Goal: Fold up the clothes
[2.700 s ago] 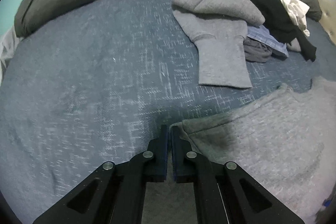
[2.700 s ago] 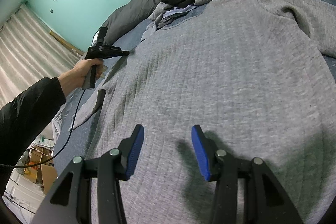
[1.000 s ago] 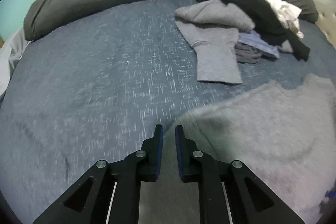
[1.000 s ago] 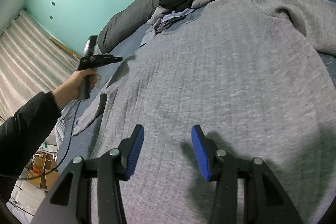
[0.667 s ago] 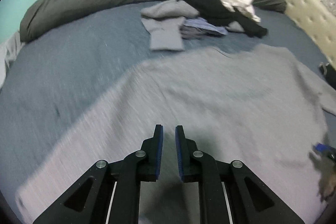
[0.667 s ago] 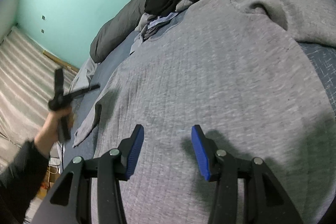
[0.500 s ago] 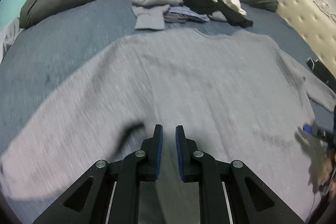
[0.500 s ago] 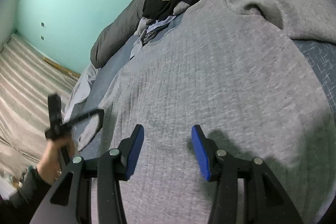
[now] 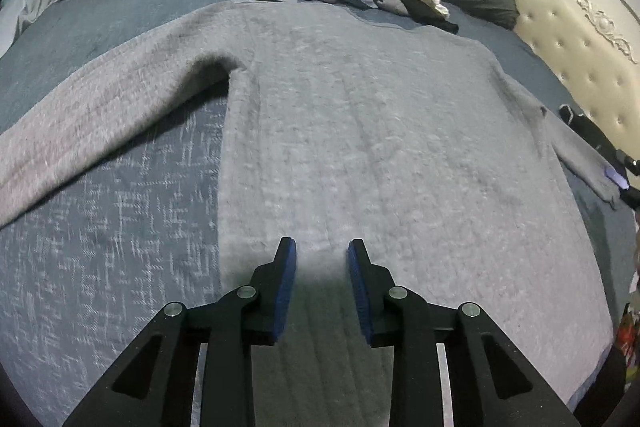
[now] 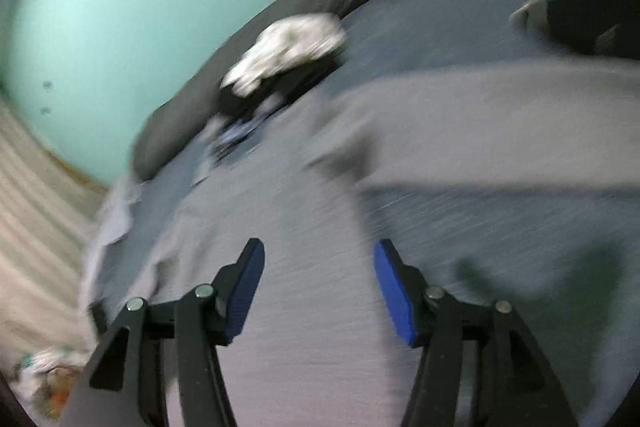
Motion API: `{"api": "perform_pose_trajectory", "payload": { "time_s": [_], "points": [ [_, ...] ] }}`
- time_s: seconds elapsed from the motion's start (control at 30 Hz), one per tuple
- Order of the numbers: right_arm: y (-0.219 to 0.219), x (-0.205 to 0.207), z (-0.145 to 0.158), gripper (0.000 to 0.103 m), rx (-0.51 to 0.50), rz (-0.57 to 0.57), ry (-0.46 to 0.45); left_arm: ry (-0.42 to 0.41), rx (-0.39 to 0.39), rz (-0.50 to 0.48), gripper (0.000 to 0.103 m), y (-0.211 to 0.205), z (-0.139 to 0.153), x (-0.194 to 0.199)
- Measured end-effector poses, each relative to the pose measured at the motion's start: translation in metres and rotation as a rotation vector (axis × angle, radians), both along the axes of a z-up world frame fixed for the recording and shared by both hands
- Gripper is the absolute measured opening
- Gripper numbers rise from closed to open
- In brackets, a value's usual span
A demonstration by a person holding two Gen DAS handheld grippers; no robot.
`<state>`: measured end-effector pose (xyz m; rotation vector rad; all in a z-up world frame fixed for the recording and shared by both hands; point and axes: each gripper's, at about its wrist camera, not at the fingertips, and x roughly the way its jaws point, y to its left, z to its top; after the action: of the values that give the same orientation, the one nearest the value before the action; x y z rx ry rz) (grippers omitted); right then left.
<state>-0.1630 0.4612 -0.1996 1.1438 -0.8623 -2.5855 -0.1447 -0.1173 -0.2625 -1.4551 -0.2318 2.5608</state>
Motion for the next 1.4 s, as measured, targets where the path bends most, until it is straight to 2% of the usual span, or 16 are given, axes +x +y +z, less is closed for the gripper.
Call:
{"api": "perform_pose_trajectory", "payload": {
  "time_s": [0.07,0.17,0.37,0.43,0.77,0.8,0.87,1.0,1.1,1.27,1.4],
  "points": [
    [0.046,0.011,0.011,0.064,0.059,-0.095,0.001,0.001,0.001,-0.01,0.03,0.004,-0.001,0.002],
    [0.113,0.036,0.015,0.065,0.126,-0.261,-0.018,0.016,0.0,-0.023,0.03,0.008,0.0,0.007],
    [0.206,0.06,0.001,0.066,0.187,-0.38,-0.095,0.007,0.035,-0.005,0.031,0.004,-0.003,0.009],
    [0.223,0.067,-0.003,0.066,0.219,-0.41,-0.092,0.012,0.032,-0.004,0.031,0.004,-0.001,0.01],
    [0.221,0.041,-0.035,0.063,0.277,-0.323,-0.107,0.017,0.016,-0.006,0.031,0.005,-0.001,0.008],
    [0.219,0.039,-0.037,0.047,0.281,-0.315,-0.107,0.016,0.013,-0.007,0.031,0.005,-0.001,0.007],
    [0.214,0.04,-0.038,0.029,0.281,-0.3,-0.093,0.014,0.009,-0.011,0.031,0.006,-0.002,0.005],
    [0.205,0.042,-0.028,0.009,0.294,-0.283,-0.073,0.009,0.002,-0.017,0.031,0.008,-0.005,0.004],
    [0.206,0.042,-0.004,0.007,0.308,-0.265,-0.029,0.008,-0.005,-0.024,0.031,0.011,-0.005,0.004],
    [0.221,0.027,0.062,0.007,0.363,-0.284,0.063,0.012,-0.014,-0.028,0.031,0.014,-0.004,0.004],
    [0.238,0.005,0.096,0.007,0.436,-0.324,0.04,0.011,-0.022,-0.038,0.031,0.018,-0.005,0.004]
  ]
}}
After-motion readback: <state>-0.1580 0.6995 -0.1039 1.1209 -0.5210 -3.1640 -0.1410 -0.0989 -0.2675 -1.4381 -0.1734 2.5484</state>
